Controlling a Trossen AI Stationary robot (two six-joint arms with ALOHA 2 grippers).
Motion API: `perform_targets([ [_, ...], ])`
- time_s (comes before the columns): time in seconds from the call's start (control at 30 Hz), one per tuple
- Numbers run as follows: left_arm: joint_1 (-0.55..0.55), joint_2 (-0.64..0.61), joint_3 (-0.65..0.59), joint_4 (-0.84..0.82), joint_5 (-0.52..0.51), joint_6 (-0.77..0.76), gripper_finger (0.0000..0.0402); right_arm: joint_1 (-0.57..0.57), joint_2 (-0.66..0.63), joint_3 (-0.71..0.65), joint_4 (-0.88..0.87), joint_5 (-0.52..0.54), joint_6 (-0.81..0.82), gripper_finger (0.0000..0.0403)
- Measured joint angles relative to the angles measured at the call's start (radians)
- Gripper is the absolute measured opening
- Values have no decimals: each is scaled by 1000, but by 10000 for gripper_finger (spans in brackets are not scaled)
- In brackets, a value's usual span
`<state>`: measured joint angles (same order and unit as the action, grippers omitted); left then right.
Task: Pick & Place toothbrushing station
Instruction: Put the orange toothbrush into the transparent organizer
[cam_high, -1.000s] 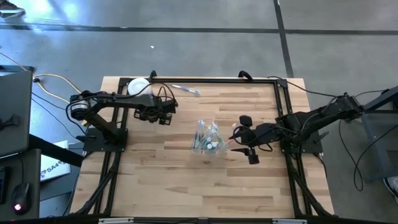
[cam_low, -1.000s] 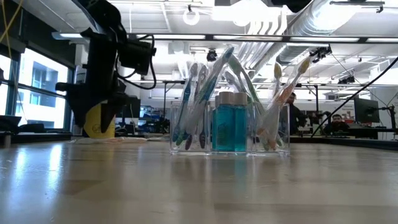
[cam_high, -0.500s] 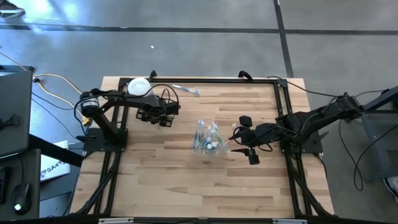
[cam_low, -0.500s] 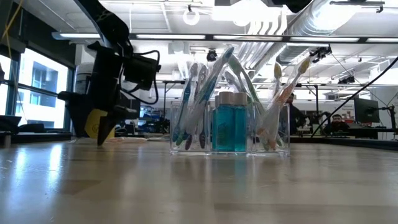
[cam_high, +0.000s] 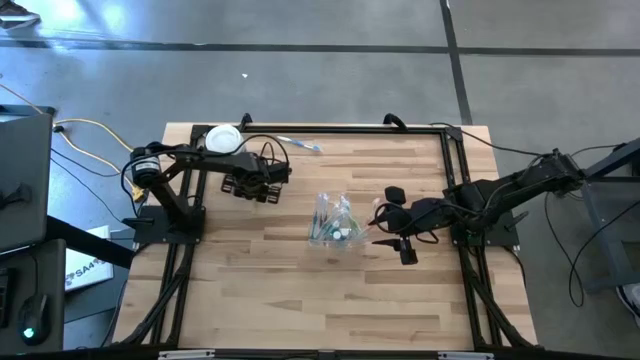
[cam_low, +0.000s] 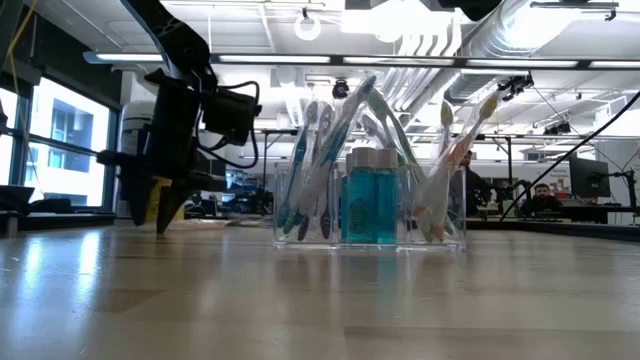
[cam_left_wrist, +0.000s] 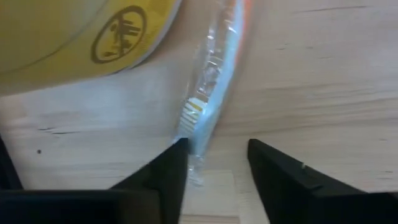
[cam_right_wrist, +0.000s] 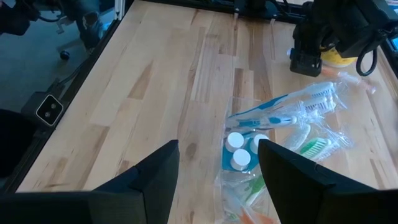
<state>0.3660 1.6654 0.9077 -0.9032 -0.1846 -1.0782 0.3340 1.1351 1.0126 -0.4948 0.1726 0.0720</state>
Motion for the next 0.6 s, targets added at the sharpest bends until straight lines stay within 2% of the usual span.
perform_targets([
  [0.33,0,1,-2,26,41,30,16,0,0,0,-10,-11,3,212],
  [0.6,-39,1,-2,23,27,57,6,0,0,0,-10,-49,7,212],
])
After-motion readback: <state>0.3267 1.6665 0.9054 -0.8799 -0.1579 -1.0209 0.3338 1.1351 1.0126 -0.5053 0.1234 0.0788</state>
